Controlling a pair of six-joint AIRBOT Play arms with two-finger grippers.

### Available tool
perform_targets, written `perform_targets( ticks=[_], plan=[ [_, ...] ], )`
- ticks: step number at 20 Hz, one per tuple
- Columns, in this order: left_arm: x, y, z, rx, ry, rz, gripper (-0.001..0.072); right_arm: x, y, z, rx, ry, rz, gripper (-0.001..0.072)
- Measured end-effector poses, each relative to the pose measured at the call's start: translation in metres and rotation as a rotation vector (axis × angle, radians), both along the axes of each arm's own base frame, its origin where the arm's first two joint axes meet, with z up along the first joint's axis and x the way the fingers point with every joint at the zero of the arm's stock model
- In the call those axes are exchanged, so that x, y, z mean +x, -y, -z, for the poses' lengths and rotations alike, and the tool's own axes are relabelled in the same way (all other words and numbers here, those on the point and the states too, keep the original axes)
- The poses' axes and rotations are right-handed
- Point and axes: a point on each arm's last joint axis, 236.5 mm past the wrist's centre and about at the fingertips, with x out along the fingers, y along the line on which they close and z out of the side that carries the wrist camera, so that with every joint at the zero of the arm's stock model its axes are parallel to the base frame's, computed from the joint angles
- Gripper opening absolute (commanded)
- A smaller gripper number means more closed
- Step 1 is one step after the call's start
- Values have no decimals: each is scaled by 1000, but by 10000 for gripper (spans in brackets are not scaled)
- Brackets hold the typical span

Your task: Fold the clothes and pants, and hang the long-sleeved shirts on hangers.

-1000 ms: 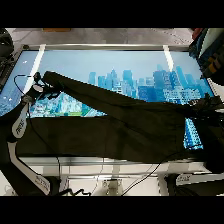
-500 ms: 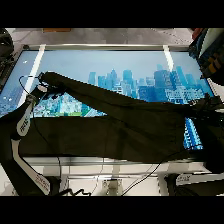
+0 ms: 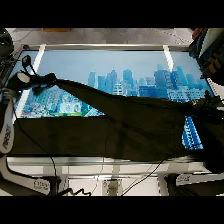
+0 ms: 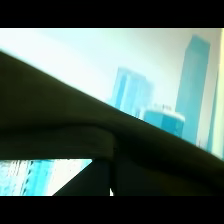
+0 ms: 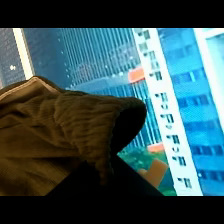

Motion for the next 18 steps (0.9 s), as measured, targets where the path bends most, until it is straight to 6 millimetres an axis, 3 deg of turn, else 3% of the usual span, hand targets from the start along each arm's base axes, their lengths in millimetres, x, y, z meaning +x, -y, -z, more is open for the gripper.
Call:
perform_targets(
  ticks=[3, 7, 9, 11, 12, 13, 14, 18],
  plan=[
    [-46, 5, -12, 61, -133, 85, 14, 0, 0, -1, -3, 1, -5, 34],
    [-122, 16, 10, 53, -442, 195, 16, 0, 0, -2, -4, 1, -8, 34],
    [-145, 18, 19, 41, -549, 226, 16, -1, 1, -1, -9, -5, -13, 34],
    [-149, 18, 25, 40, -577, 231, 37, -3, 1, 1, -16, -11, -19, 35],
    [-146, 18, 27, 45, -571, 230, 182, -4, 1, 2, -20, -14, -23, 35],
    [-142, 18, 29, 53, -557, 235, 490, -4, 2, 2, -24, -18, -26, 35],
    [-138, 20, 30, 62, -544, 248, 691, -5, 2, 3, -26, -18, -27, 34],
    [-124, 19, 32, 116, -483, 295, 693, -6, 2, 4, -31, -22, -30, 34]
  ],
)
